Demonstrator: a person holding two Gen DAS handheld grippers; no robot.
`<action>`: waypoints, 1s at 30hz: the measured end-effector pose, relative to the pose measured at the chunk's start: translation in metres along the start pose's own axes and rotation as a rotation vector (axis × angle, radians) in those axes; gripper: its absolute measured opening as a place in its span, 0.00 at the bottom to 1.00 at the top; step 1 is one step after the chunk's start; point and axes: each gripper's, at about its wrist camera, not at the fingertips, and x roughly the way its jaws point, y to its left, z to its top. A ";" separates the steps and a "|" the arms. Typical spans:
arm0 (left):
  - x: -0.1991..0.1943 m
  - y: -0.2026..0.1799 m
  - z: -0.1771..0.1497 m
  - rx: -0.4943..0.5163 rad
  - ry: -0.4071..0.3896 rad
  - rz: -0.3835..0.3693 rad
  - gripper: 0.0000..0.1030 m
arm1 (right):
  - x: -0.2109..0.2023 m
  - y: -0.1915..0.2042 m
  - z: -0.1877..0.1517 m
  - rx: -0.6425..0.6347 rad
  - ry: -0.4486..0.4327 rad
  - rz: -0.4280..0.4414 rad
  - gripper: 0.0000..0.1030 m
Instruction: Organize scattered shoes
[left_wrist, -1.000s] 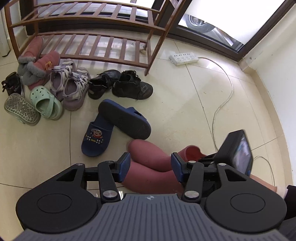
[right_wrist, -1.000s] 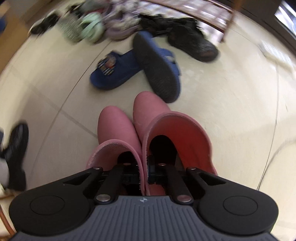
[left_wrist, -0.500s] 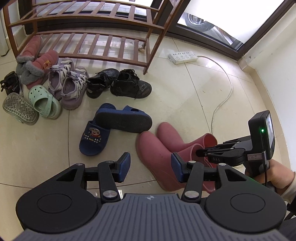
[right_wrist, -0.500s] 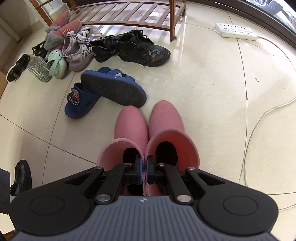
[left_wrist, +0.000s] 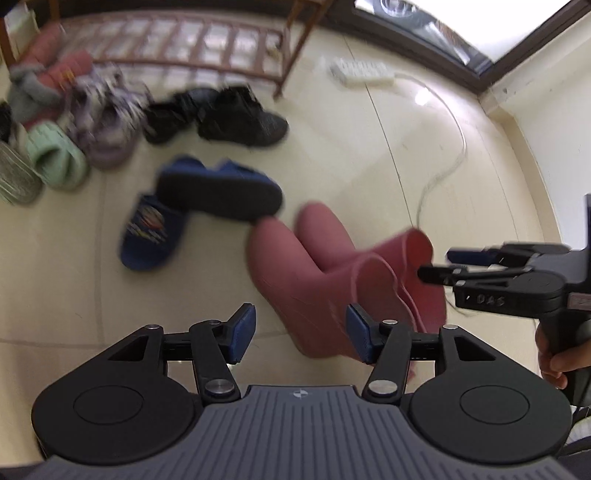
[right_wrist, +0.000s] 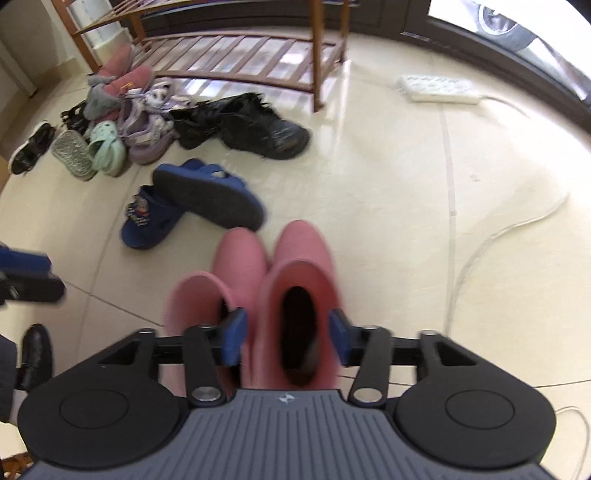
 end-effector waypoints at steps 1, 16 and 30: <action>0.007 -0.005 -0.003 -0.012 -0.001 -0.003 0.60 | 0.002 -0.005 -0.004 0.014 0.008 0.008 0.66; 0.066 -0.028 -0.018 -0.104 0.026 0.039 0.63 | 0.040 -0.020 -0.019 0.065 0.023 0.089 0.76; 0.090 -0.044 -0.008 -0.194 0.047 0.002 0.63 | 0.048 -0.028 -0.032 0.043 0.044 0.055 0.71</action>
